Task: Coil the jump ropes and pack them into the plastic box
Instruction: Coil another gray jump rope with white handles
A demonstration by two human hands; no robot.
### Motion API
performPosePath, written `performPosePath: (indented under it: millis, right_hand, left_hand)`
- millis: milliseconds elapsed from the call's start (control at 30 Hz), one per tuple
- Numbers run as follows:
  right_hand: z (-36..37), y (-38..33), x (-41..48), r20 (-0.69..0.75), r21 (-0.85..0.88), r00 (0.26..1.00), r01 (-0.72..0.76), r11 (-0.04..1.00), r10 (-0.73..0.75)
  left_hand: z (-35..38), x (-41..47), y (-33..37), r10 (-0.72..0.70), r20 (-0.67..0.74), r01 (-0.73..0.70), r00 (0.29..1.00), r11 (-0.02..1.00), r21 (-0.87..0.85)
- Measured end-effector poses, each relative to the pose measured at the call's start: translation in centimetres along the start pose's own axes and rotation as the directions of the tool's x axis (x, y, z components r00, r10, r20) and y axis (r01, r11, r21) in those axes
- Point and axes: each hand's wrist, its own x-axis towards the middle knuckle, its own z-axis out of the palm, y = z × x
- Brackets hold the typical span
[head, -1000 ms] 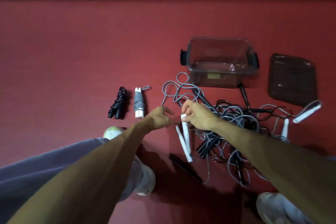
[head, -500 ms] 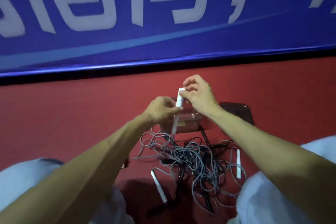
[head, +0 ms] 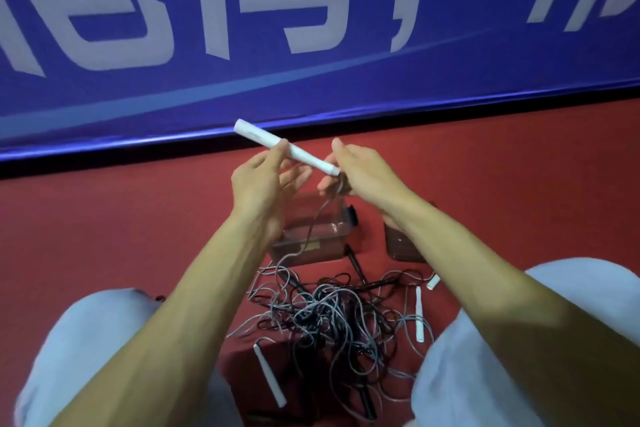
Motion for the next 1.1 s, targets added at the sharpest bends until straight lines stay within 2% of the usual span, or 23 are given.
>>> performPosePath:
  millis: [67,167,233,300,333,367,433,467,500,533,633,700,833,933,1000,1100]
  right_hand:
    - [-0.4,-0.4,-0.4,-0.024,0.108,0.999,0.037,0.993,-0.035]
    - [-1.3,0.0,-1.3,-0.070,0.106,0.994,0.095,0.990,-0.088]
    - [-1.7,0.4,-1.8,-0.142,0.109,0.983,0.128,0.986,-0.112]
    - [-1.8,0.4,-2.2,-0.208,0.124,0.971,0.147,0.981,-0.119]
    - [-1.8,0.3,-2.4,-0.224,0.114,0.966,0.154,0.981,-0.126]
    - [-1.9,0.2,-2.4,-0.230,0.085,0.963,0.164,0.983,-0.141]
    - [-1.8,0.0,-2.5,-0.217,-0.005,0.958,0.189,0.982,-0.185]
    - [-1.7,-0.1,-2.6,-0.202,-0.037,0.957,0.204,0.978,-0.207]
    - [-1.5,-0.3,-2.7,-0.177,-0.050,0.957,0.223,0.974,-0.228]
    - [-1.2,-0.5,-2.7,-0.142,-0.050,0.958,0.245,0.968,-0.250]
    - [-0.4,-1.1,-3.0,-0.034,-0.021,0.945,0.324,0.946,-0.324]
    - [-0.2,-1.4,-3.0,-0.008,-0.003,0.929,0.371,0.929,-0.371]
    - [0.1,-1.2,-2.5,0.014,0.061,0.918,0.394,0.917,-0.396]
    - [0.7,-0.2,-1.8,0.109,0.083,0.918,0.373,0.924,-0.380]
    - [1.0,0.6,-1.6,0.199,0.009,0.918,0.349,0.937,-0.343]
    - [1.7,1.8,-1.7,0.327,-0.101,0.903,0.326,0.940,-0.278]
  left_hand:
    - [0.6,-0.2,0.3,0.011,0.041,-0.010,0.999,1.000,-0.023]
    - [0.6,-0.8,0.2,-0.002,0.103,-0.003,0.995,0.999,0.048]
    - [0.3,-1.5,0.2,-0.031,0.165,-0.012,0.986,0.968,0.252]
    - [-0.4,-2.5,0.1,-0.030,0.229,-0.085,0.973,0.874,0.478]
    - [-0.9,-2.9,0.0,0.034,0.276,-0.195,0.961,0.790,0.582]
    - [-1.5,-3.1,0.0,0.148,0.351,-0.359,0.925,0.648,0.672]
    - [-2.8,-3.8,0.2,0.334,0.546,-0.632,0.768,0.261,0.730]
    - [-3.4,-3.9,0.5,0.360,0.623,-0.697,0.694,0.121,0.707]
    - [-4.1,-3.9,0.7,0.343,0.671,-0.724,0.658,0.043,0.688]
    - [-4.7,-3.7,1.0,0.302,0.689,-0.724,0.659,0.009,0.689]
    - [-5.8,-3.3,1.2,0.192,0.654,-0.672,0.731,0.040,0.739]
    - [-5.9,-3.2,1.1,0.202,0.627,-0.654,0.753,0.122,0.746]
    - [-5.8,-3.3,1.5,0.228,0.588,-0.628,0.776,0.195,0.753]
    - [-6.1,-3.2,1.9,0.237,0.518,-0.569,0.822,0.316,0.759]
    - [-6.3,-3.1,2.3,0.235,0.488,-0.542,0.840,0.393,0.743]
    - [-6.6,-3.5,3.4,0.196,0.462,-0.483,0.865,0.571,0.664]
